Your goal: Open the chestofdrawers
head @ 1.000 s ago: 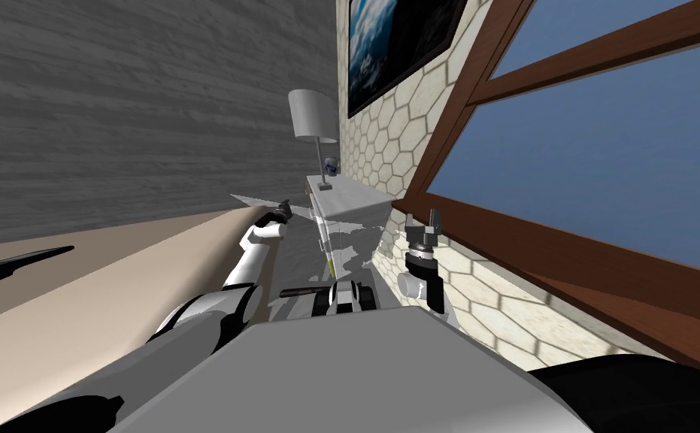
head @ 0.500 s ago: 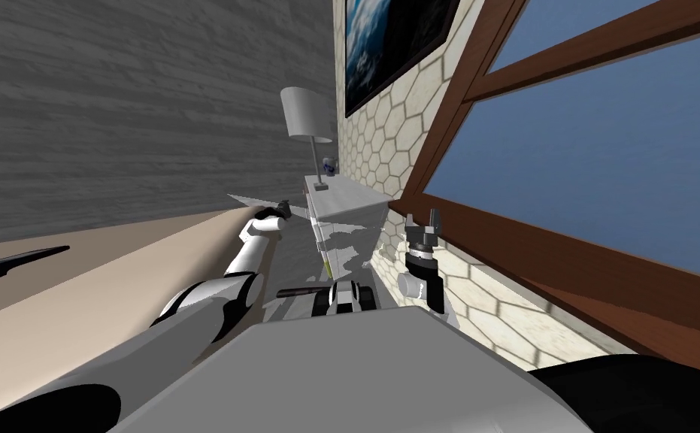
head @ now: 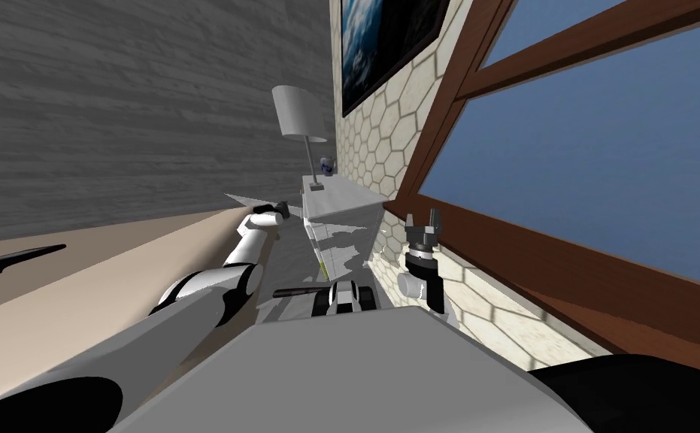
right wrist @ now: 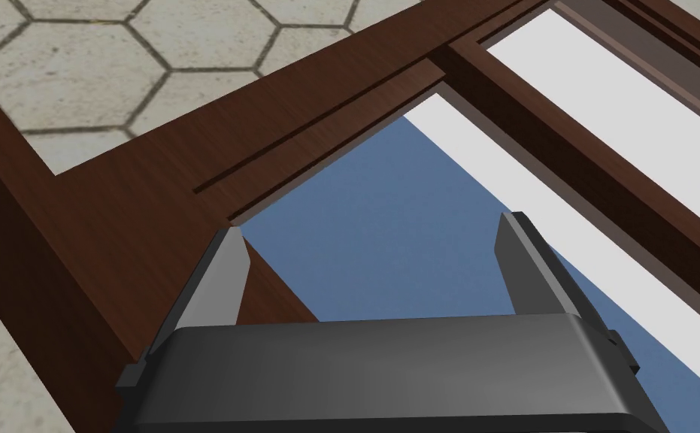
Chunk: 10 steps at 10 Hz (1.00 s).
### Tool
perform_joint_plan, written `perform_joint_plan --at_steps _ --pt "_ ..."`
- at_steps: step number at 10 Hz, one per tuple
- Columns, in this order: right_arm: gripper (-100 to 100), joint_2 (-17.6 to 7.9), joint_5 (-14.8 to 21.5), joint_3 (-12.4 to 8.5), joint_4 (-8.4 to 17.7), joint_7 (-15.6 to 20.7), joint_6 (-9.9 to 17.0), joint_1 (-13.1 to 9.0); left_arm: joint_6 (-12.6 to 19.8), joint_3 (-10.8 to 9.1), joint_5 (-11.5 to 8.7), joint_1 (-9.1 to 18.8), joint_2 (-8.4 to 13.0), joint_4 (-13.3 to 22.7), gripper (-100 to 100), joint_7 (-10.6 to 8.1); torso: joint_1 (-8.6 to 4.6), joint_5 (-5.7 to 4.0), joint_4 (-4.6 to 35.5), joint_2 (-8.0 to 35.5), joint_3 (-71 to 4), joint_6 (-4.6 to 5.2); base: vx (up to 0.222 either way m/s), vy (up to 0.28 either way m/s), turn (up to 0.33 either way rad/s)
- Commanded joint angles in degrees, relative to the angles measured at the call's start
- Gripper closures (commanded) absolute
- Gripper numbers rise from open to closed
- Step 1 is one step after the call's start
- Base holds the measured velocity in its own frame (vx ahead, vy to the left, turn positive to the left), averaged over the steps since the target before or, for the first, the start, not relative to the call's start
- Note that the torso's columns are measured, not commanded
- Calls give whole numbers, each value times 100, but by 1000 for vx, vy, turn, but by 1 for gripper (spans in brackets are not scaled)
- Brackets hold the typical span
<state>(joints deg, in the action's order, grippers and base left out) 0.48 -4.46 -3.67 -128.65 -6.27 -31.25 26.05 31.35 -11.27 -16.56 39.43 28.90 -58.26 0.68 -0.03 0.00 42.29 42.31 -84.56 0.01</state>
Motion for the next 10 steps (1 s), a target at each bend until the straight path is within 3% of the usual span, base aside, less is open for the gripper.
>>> perform_joint_plan --at_steps 1,4,5,10 --pt "0 1 0 1 0 0 0 0 364 -34 -4 266 98 420 -100 4 -21 -6 1 2 1 0 4 -127 25" --pt "0 -1 3 20 4 -3 0 5 771 -67 -22 602 225 896 -100 13 4 5 2 -7 -8 6 0 -80 31" --pt "0 0 6 39 19 -8 7 18 771 -67 -22 602 225 926 -100 13 -26 3 7 -16 -17 10 -6 -52 21" --pt "0 -3 42 266 96 -53 38 79 1467 -118 -44 1150 424 1765 -100 24 -164 -34 9 -47 -44 56 -15 -93 43"
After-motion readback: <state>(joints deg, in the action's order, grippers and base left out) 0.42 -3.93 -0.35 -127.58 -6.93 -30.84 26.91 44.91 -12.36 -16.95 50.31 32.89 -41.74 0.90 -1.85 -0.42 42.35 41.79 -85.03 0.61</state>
